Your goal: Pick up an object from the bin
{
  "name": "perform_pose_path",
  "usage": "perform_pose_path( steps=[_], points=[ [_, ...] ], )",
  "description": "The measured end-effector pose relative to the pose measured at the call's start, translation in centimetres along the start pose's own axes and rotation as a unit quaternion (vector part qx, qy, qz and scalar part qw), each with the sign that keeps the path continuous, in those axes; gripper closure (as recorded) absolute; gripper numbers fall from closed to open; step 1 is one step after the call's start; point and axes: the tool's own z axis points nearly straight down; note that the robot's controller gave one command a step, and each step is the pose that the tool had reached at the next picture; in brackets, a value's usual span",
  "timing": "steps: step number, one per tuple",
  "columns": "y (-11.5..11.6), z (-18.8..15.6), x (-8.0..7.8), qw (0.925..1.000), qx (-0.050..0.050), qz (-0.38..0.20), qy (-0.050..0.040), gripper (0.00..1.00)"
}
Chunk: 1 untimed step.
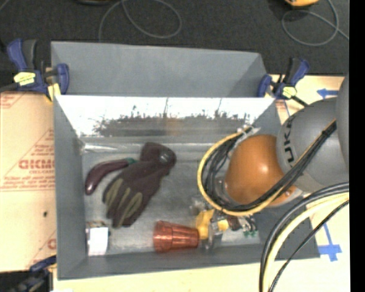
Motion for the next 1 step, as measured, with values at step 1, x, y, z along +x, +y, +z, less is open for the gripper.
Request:
perform_pose_path(
  steps=[1],
  points=[
    [-0.17,-6.18,0.04,1.0000,-0.002,0.004,0.0079,1.00]
  ],
)
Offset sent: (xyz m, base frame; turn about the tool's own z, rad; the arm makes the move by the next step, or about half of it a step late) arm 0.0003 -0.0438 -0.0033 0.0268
